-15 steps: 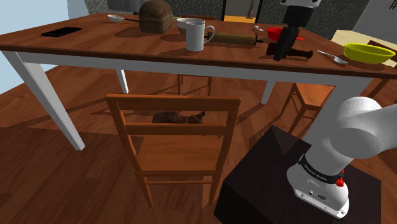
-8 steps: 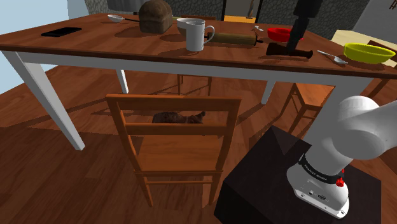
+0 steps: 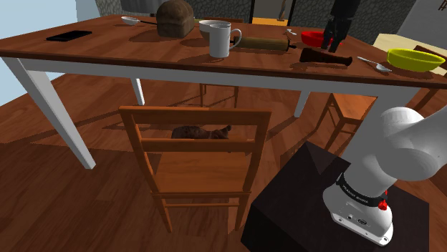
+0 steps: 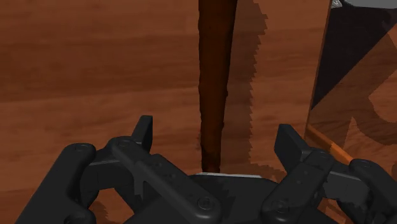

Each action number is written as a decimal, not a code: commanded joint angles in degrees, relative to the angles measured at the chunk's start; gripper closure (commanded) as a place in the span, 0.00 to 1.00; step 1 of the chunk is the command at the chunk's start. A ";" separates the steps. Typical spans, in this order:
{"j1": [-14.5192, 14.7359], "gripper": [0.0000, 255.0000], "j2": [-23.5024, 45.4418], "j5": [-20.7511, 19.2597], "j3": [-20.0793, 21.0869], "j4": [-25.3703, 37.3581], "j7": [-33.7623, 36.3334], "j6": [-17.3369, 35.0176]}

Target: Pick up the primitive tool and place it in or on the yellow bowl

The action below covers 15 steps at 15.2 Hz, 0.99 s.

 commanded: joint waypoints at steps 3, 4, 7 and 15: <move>-0.33 0.00 -0.92 -0.57 -0.30 -3.58 -0.03 2.70; -0.49 0.00 -1.31 -0.77 -0.36 -5.06 0.10 3.80; -0.49 0.00 -1.31 -0.77 -0.36 -5.06 0.10 3.80; -0.49 1.00 -1.30 -0.76 -0.36 -5.05 0.10 3.79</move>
